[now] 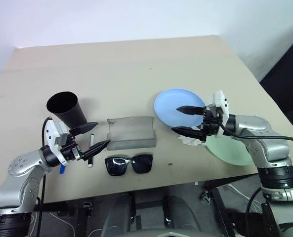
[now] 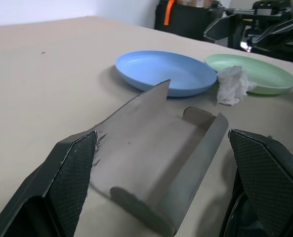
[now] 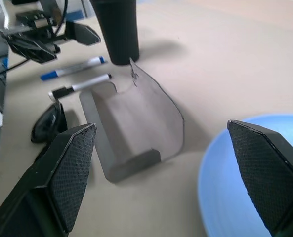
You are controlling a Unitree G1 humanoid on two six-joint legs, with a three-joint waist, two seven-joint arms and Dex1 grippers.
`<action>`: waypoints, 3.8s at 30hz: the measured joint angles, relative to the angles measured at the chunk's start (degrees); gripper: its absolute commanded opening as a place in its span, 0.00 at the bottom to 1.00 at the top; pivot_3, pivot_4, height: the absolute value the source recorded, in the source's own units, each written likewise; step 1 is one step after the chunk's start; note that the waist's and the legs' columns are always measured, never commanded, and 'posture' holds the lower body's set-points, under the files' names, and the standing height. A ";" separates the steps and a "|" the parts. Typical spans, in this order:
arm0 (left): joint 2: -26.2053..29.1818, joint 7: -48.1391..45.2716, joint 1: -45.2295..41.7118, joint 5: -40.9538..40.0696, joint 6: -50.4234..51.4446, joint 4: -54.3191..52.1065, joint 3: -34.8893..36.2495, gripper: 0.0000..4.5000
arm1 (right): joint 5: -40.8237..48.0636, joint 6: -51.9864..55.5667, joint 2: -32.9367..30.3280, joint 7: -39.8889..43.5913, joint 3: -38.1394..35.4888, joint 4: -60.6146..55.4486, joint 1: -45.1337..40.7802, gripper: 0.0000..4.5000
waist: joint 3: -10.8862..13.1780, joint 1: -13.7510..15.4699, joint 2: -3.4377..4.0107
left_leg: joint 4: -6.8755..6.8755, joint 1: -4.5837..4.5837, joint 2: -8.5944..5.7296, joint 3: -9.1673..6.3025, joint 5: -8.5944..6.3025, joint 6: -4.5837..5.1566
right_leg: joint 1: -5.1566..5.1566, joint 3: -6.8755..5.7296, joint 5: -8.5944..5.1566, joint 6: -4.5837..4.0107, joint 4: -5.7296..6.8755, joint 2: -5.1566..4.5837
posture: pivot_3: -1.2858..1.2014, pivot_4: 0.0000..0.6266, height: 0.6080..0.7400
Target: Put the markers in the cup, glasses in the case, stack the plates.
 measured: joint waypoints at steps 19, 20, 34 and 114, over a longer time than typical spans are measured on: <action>-1.93 -4.75 -7.75 2.21 -1.18 6.45 -6.69 0.99 | 1.41 4.01 -5.03 -6.99 -7.20 -4.52 6.99 1.00 | 0.00 0.16 -0.01 | 0.11 0.08 0.00 0.01 0.02 0.03 | 0.14 -0.02 0.00 0.01 0.04 0.01 | 0.52 0.24 0.96; -2.40 -4.98 -7.98 2.44 -1.18 6.52 -7.10 0.99 | 1.73 5.03 -5.55 -7.74 -8.07 -4.70 7.07 1.00 | 0.00 0.15 -0.01 | 0.12 0.08 0.00 0.01 0.02 0.03 | 0.14 -0.02 0.00 0.01 0.04 0.01 | 0.52 0.24 0.96; -4.08 -7.11 -11.76 4.94 -2.16 7.91 -11.72 0.99 | -2.53 14.88 -16.00 -16.02 -14.28 7.11 8.96 1.00 | -0.01 0.09 -0.01 | 0.19 0.11 0.00 0.04 0.11 0.18 | 0.20 -0.03 0.00 0.01 0.07 0.07 | 0.52 0.24 0.96; -8.25 -9.18 -17.28 8.80 -6.17 15.12 -13.60 1.00 | -5.13 23.36 -20.87 -12.23 -18.88 25.47 8.13 0.01 | 0.00 0.11 0.09 | 1.01 -0.07 0.04 0.11 0.00 0.42 | 0.24 -0.02 -0.01 0.07 0.51 0.09 | 0.52 0.24 0.96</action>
